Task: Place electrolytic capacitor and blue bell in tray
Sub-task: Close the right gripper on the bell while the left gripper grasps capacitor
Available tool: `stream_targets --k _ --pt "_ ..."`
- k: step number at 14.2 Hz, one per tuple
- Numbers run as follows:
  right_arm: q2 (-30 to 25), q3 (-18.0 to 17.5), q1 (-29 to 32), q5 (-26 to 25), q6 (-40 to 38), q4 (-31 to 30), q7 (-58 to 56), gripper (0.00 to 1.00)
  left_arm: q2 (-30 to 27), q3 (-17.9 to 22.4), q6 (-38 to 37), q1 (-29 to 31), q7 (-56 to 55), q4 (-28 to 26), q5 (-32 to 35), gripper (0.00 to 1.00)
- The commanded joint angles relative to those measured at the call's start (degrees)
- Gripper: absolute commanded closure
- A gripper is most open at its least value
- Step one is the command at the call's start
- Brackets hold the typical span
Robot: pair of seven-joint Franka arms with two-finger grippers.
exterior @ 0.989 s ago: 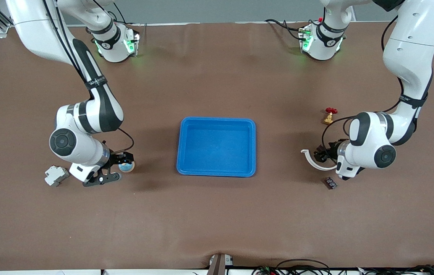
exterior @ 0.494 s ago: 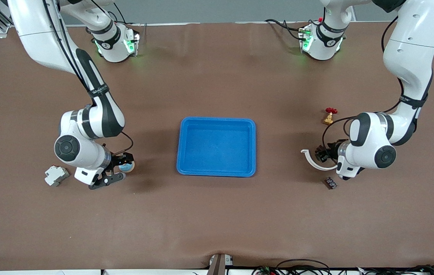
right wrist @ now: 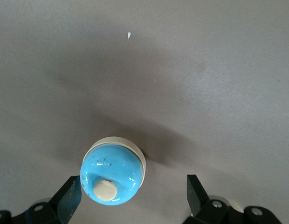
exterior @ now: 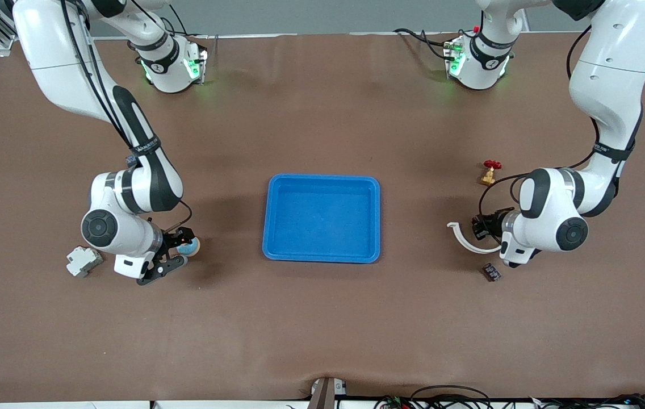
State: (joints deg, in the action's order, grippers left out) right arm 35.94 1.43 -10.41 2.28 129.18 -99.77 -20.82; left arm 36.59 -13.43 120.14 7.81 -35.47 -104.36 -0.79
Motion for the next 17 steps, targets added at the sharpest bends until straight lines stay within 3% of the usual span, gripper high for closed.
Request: stream_targets --k 1,7,10,17 --pt "-0.2 -0.6 0.0 0.9 -0.1 -0.9 -0.6 0.0 -0.9 -0.2 -0.1 0.3 -0.6 0.1 1.2 1.0" --pt "0.7 -0.6 -0.9 0.9 -0.2 -1.0 -0.4 0.0 -6.9 -1.1 -3.8 -0.5 -4.0 1.4 0.4 1.0" --pt "0.9 -0.6 -1.2 0.9 0.0 -1.9 -0.4 0.0 -8.5 -5.0 -5.3 -0.7 -7.3 3.9 0.5 1.0" --pt "1.6 -0.6 -1.3 0.9 0.5 -1.9 -0.5 0.0 -8.5 -7.3 -5.5 -8.5 -28.5 5.8 1.0 1.0"
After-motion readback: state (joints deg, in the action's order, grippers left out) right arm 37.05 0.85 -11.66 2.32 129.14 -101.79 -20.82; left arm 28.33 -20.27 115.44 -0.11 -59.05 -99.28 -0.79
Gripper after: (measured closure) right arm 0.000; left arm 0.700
